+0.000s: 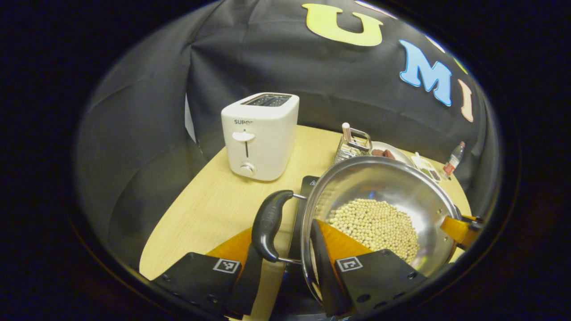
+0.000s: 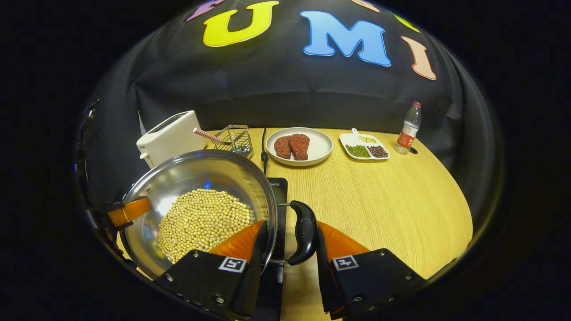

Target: First push the handle of the pot to place it horizontally, then grasp the pot with both hands and set it on the induction cooktop.

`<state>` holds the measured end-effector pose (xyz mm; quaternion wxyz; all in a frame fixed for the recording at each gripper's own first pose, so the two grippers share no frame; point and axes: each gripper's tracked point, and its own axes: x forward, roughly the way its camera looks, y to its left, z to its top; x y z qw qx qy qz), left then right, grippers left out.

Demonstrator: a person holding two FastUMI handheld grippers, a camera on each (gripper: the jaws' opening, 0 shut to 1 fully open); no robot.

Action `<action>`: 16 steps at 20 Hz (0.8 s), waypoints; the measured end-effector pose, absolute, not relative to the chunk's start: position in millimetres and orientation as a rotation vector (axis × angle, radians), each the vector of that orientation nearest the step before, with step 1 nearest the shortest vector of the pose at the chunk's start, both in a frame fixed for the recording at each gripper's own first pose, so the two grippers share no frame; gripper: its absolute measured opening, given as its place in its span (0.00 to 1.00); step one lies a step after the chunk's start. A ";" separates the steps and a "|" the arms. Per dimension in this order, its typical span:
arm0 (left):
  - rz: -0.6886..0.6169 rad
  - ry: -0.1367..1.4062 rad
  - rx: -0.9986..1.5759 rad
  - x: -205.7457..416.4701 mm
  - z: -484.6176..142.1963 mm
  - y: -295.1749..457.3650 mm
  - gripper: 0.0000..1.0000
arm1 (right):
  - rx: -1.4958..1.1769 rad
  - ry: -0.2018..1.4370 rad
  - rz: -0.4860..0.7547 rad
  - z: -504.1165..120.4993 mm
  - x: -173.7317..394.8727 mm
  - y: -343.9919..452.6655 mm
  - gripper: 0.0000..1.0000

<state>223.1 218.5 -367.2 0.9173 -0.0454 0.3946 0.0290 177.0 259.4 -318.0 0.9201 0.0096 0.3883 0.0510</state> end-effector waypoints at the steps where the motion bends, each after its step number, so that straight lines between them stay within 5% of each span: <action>1: 0.057 0.808 -0.089 223.7 -367.8 218.7 0.60 | 0.025 0.798 0.107 -318.2 177.1 259.0 0.55; 2: 0.057 0.803 -0.077 223.4 -368.7 217.9 0.62 | 0.028 0.798 0.110 -318.5 177.9 259.3 0.51; 4: 0.043 0.800 -0.042 222.9 -370.6 215.8 0.65 | 0.028 0.800 0.135 -318.0 176.2 262.2 0.61; 5: 0.046 0.791 -0.011 224.1 -370.9 218.2 0.72 | 0.017 0.799 0.143 -316.6 174.4 260.1 0.55; 8: 0.082 0.732 0.056 224.3 -351.0 230.0 0.98 | -0.007 0.738 0.111 -297.8 172.9 238.8 0.97; 10: 0.096 0.667 0.070 224.2 -325.8 231.4 1.00 | 0.023 0.697 0.114 -281.8 172.0 227.6 0.98; 12: 0.107 0.582 0.091 223.5 -291.7 227.8 0.92 | 0.030 0.645 0.109 -262.0 172.7 214.1 1.00; 14: 0.095 0.511 0.105 217.9 -257.6 214.7 1.00 | 0.030 0.587 0.122 -242.3 171.6 200.4 1.00; 16: 0.083 0.455 0.107 209.4 -227.9 195.5 0.95 | 0.016 0.524 0.133 -221.8 167.5 180.8 1.00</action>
